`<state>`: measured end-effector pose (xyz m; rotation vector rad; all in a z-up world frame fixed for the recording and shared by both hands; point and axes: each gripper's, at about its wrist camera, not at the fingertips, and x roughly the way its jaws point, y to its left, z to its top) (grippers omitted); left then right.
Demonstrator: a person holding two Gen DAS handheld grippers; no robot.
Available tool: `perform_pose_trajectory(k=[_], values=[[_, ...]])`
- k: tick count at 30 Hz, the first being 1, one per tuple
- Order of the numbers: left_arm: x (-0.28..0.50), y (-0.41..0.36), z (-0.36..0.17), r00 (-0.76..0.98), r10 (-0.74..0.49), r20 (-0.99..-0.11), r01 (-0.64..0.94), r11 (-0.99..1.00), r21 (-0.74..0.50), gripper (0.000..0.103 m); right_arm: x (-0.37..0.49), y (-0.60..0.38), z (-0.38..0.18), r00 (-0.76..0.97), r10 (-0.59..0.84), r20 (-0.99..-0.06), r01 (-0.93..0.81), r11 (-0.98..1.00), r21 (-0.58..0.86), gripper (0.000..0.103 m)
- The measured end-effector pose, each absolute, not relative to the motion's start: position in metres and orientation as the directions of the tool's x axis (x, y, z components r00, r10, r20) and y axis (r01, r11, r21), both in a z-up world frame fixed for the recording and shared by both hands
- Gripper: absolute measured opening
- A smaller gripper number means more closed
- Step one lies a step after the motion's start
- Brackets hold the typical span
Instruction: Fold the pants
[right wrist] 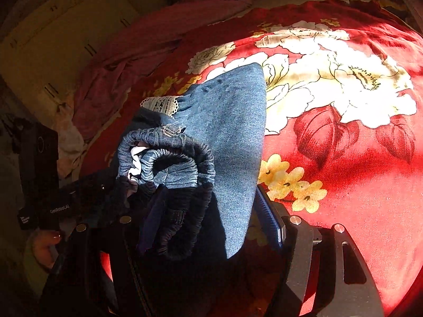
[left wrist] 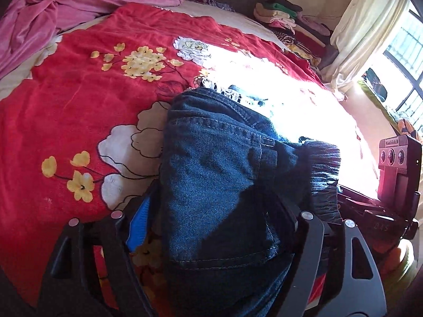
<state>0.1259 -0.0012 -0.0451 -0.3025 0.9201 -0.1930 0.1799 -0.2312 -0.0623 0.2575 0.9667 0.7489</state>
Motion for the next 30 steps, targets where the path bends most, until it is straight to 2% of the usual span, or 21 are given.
perform_pose_trajectory(k=[3, 6, 7, 15, 30], values=[[0.124, -0.004, -0.042, 0.590, -0.314, -0.744, 0.043, 0.932, -0.359, 0.041, 0.175, -0.224, -0.056, 0.351, 0.684, -0.639, -0.486, 0.717, 0.500, 0.031], [0.118, -0.006, -0.033, 0.606, -0.309, -0.733, 0.052, 0.935, -0.351, 0.028, 0.169, -0.222, -0.047, 0.377, 0.681, -0.628, -0.498, 0.721, 0.482, 0.027], [0.116, -0.006, -0.029, 0.611, -0.311, -0.728, 0.052, 0.933, -0.356, 0.026, 0.167, -0.221, -0.043, 0.385, 0.679, -0.625, -0.506, 0.722, 0.473, 0.026], [0.113, -0.011, 0.004, 0.640, -0.309, -0.704, 0.077, 0.937, -0.342, 0.026, 0.161, -0.222, -0.008, 0.442, 0.679, -0.586, -0.557, 0.720, 0.414, 0.026], [0.186, -0.026, 0.032, 0.652, -0.250, -0.716, 0.108, 0.965, -0.238, 0.026, 0.228, -0.219, 0.029, 0.553, 0.639, -0.535, -0.565, 0.759, 0.324, 0.026]])
